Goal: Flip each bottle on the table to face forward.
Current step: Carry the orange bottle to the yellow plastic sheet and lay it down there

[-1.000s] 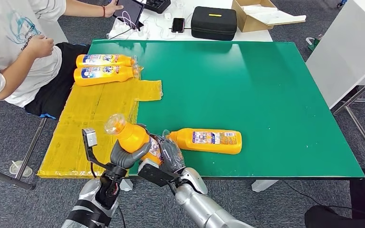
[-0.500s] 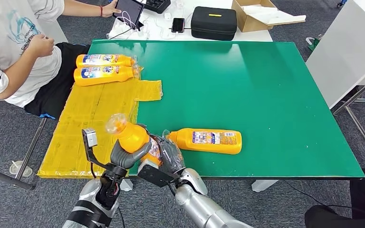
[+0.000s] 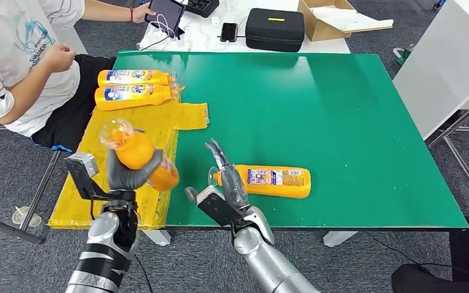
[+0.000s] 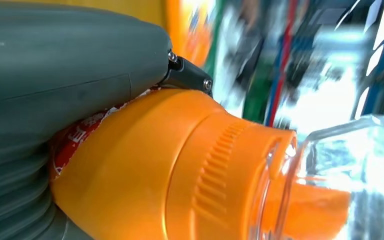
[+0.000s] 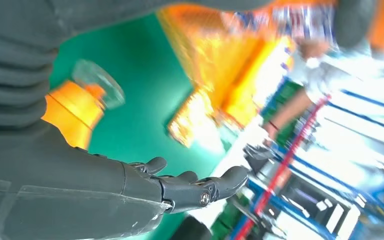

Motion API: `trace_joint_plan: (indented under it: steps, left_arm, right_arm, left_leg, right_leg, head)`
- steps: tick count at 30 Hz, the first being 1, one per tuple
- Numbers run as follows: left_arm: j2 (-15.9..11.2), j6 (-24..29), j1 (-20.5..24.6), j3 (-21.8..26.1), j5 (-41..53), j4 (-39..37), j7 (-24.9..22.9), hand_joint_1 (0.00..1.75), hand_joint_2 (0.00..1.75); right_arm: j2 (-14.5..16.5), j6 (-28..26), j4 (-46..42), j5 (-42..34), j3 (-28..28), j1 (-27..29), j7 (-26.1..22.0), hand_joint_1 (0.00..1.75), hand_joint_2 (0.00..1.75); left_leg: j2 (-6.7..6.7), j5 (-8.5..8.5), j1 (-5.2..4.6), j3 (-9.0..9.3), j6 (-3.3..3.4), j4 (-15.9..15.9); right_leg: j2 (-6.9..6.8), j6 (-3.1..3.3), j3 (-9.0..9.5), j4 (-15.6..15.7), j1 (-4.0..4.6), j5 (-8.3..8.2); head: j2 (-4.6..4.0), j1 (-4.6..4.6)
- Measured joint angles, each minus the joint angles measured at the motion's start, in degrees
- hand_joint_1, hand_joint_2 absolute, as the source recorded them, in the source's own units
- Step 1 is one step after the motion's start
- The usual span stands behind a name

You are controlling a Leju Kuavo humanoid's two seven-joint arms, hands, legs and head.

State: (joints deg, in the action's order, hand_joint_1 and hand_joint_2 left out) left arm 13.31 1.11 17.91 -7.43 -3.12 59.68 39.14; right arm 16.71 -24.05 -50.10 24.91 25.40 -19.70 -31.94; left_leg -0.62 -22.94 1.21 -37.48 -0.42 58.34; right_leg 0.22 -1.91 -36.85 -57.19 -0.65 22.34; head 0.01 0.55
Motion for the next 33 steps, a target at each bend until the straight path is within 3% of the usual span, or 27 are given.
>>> trace_joint_plan:
  steps: [7, 15, 20, 23, 27, 33]
  left_arm:
    - [-0.3, 12.9, 1.8, 3.4, 7.3, 4.7, 0.9, 1.75, 1.75]
    - [-2.5, 26.1, 4.5, 3.5, 17.8, 6.2, 0.8, 1.75, 1.75]
    - [-5.9, 35.5, 11.1, -0.2, 46.3, -6.4, -5.8, 1.75, 1.75]
    - [-8.4, 33.4, 15.3, -4.5, 58.4, -16.9, -9.3, 1.75, 1.75]
    - [-10.8, 30.1, 18.2, -8.3, 62.0, -25.9, -10.4, 1.75, 1.75]
    - [-13.8, 16.7, 21.2, -12.1, 65.3, -33.7, -10.7, 1.75, 1.75]
  right_arm:
    - [-1.0, -2.2, -11.3, -3.4, -0.2, 3.7, -2.5, 0.00, 0.00]
    - [-1.3, -3.7, -18.7, -6.3, 0.2, 5.7, -5.2, 0.00, 0.00]
    - [-1.3, -4.1, -21.0, -7.3, 1.2, 5.5, -5.9, 0.00, 0.00]
    - [-1.4, -3.5, -21.8, -7.4, 2.4, 5.1, -5.9, 0.00, 0.00]
    - [-1.8, -2.7, -22.1, -7.4, 3.5, 5.1, -5.9, 0.00, 0.00]
    - [-2.3, -0.2, -22.0, -7.3, 4.8, 4.7, -5.9, 0.00, 0.00]
  left_leg:
    - [-0.01, 0.00, 0.00, -0.03, 0.00, 0.0]
    - [-0.01, 0.01, 0.00, 0.00, 0.01, 0.0]
    - [-0.07, 0.05, 0.00, 0.01, 0.00, 0.0]
    - [0.05, 0.06, 0.00, 0.03, 0.00, 0.0]
    - [0.18, 0.06, -0.01, 0.04, -0.01, 0.0]
    - [0.17, 0.05, 0.03, 0.03, -0.02, 0.0]
  right_leg:
    - [0.00, 0.00, 0.00, 0.0, 0.00, 0.00]
    - [0.00, 0.00, 0.00, 0.0, 0.00, 0.00]
    - [-0.01, 0.00, 0.03, 0.0, 0.00, -0.01]
    - [0.09, 0.05, 0.02, 0.0, 0.00, -0.07]
    - [0.29, 0.15, -0.05, 0.0, 0.00, -0.15]
    - [0.29, 0.17, -0.07, 0.0, 0.02, -0.13]
  head:
    - [-0.01, -0.01]
    - [-0.01, 0.00]
    - [-0.01, -0.01]
    - [-0.01, -0.01]
    - [-0.01, -0.02]
    - [-0.01, -0.01]
